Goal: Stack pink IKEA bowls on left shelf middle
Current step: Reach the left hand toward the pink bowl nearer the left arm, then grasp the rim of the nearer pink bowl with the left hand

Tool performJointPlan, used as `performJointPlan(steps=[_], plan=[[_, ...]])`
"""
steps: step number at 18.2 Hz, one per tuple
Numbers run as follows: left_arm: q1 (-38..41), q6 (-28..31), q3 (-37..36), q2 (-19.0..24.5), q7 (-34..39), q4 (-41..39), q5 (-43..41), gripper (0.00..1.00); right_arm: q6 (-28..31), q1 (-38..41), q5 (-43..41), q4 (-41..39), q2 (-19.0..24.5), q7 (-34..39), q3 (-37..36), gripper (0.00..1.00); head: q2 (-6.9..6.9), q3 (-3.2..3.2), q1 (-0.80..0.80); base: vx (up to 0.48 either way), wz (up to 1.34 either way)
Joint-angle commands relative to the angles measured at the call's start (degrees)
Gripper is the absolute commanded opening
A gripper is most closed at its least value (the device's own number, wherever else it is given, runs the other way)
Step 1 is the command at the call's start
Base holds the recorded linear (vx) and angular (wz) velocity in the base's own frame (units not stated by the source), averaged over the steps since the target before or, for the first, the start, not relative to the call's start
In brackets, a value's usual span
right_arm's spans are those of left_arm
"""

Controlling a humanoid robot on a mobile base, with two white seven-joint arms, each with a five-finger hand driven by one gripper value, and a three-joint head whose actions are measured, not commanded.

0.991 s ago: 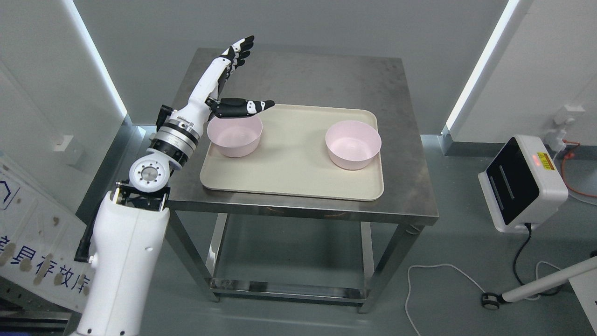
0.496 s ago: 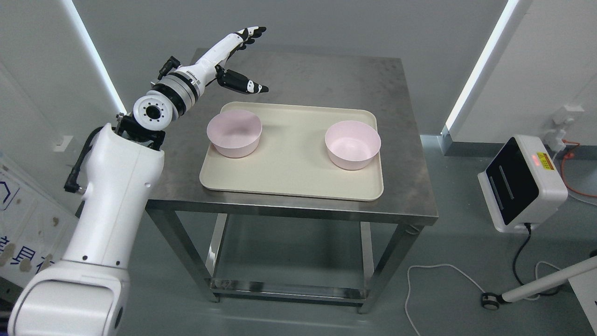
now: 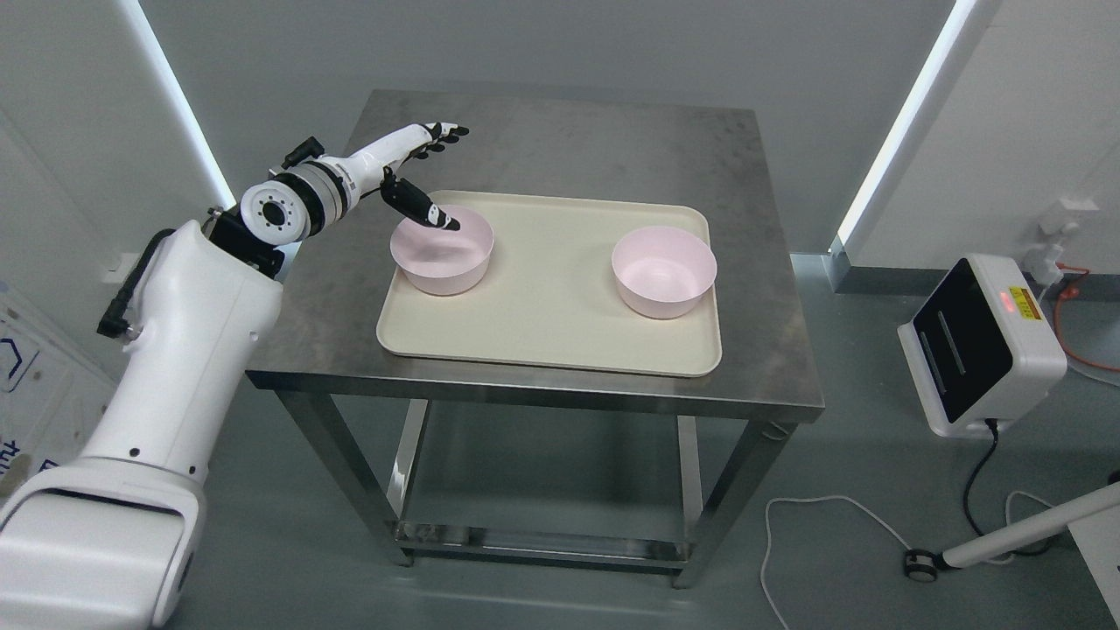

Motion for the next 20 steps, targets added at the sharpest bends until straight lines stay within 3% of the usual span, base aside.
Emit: performJointPlan(steps=[1,9,20], plan=[[0.1,0.0,-2.4,2.6,-2.8,6.4,-0.4,0.95,0.0,0.1,0.0,-1.9,-1.0,0.0,-0.6,1.00,0.00,0.00,0.00,0.000,0.00],[-0.6,0.3,-1.7,0.8,-2.7,6.4,-0.5,0.73,0.0,0.1,0.0,-1.9,-1.0,0.0,-0.6,1.00,0.00,0.00,0.00,0.000,0.00],[-1.0,-1.9,1.5,-2.5,-2.0,6.4,-0.7,0.26,0.0,0.1,0.0,-1.9,-1.0,0.0,-0.6,1.00,0.00,0.00,0.00,0.000,0.00]])
